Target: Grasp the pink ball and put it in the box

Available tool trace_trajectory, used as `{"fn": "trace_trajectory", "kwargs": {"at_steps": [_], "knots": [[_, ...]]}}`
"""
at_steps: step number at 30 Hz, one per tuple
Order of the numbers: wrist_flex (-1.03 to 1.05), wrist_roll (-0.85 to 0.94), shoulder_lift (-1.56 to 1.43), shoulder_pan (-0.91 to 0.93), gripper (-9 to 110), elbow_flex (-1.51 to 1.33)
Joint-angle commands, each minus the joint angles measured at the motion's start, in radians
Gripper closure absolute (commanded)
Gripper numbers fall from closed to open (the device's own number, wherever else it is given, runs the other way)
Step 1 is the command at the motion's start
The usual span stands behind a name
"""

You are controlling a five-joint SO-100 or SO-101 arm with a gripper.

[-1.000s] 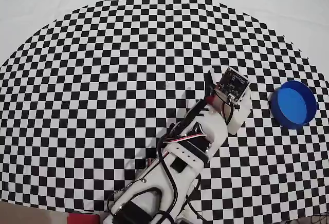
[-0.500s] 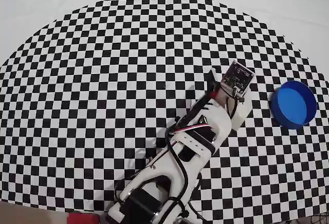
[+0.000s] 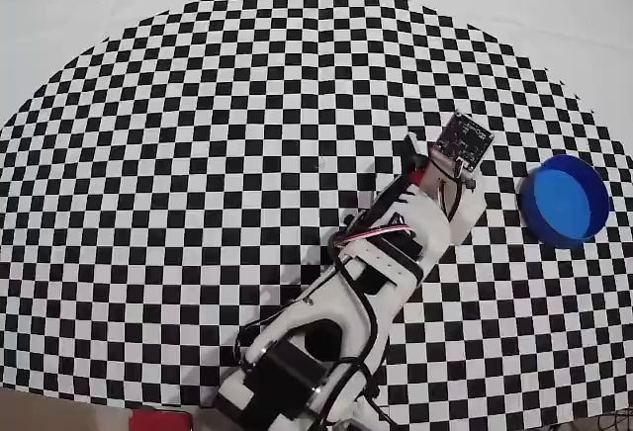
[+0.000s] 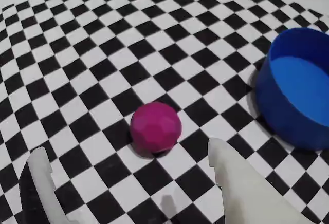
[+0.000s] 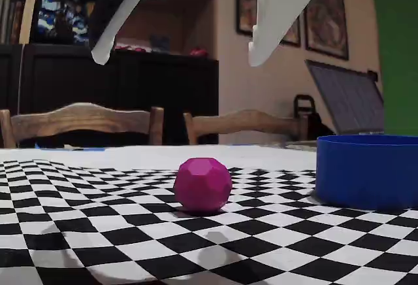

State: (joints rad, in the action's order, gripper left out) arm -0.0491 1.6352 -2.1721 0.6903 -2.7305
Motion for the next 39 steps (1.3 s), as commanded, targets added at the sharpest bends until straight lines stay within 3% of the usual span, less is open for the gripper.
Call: {"fn": "trace_trajectory", "kwargs": {"at_steps": [1, 39], "knots": [[-0.006, 0.008, 0.014, 0.008, 64, 0.046], [-0.006, 0.008, 0.362, 0.006, 64, 0.268]]}}
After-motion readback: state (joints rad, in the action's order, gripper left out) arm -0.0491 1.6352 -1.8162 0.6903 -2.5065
